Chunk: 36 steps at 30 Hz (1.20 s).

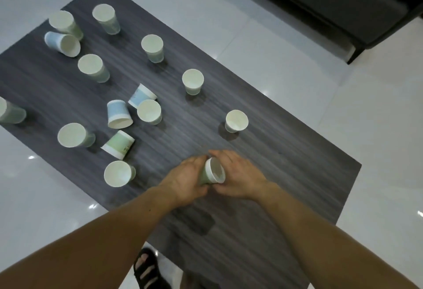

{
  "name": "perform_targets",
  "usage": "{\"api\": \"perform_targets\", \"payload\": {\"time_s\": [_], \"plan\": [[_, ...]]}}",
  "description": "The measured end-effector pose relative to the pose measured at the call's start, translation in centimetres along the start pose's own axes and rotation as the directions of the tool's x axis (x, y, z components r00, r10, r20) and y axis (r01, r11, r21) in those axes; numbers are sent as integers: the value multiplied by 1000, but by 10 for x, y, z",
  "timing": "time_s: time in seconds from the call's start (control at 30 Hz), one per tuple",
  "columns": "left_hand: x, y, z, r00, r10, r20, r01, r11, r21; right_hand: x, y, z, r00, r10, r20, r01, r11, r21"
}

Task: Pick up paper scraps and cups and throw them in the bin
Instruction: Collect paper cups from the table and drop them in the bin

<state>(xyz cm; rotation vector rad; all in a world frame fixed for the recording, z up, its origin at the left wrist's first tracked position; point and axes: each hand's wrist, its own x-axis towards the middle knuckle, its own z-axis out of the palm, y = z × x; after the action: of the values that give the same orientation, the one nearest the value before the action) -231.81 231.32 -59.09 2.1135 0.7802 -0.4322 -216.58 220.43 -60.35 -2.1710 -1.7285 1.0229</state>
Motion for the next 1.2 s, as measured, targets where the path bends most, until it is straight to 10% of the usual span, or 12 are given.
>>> {"api": "perform_targets", "payload": {"time_s": [0.17,0.33,0.57,0.9,1.2], "plan": [[-10,-20,-5,984,-117,-130,113,993,-44,40,22,-33,991,-131,1,129,975,-182],[-47,-53,0,957,-256,-133,242,964,-113,87,54,-50,945,281,-167,-317,912,-261],[-113,-87,19,897,-339,-283,308,940,-150,101,47,-11,880,455,-137,-471,875,-117],[-280,-87,32,681,-477,-555,393,878,-273,15,-158,54,997,-71,3,70,969,-236],[-536,-40,109,282,-665,-691,600,684,-414,-145,-371,102,827,-531,184,561,771,-300]]}}
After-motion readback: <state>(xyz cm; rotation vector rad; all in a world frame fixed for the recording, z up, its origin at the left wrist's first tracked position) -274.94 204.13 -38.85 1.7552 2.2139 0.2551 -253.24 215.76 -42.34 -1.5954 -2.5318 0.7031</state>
